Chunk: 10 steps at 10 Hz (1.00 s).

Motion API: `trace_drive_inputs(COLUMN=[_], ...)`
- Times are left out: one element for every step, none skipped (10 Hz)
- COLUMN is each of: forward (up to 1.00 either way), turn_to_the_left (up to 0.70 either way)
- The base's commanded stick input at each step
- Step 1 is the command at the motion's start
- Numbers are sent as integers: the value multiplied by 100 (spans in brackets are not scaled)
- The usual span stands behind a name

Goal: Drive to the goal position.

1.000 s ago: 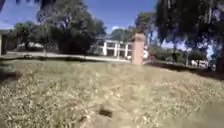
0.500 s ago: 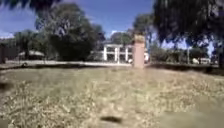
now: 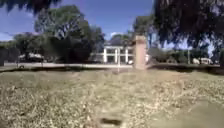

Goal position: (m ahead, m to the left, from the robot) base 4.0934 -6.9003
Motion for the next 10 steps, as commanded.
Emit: trace_drive_inputs(forward=[70, 70, 70, 70, 70, 70, 70, 70, 70, 70], turn_to_the_left=[0, 0, -22, -32, -35, -35, -35, -35, -35, -35])
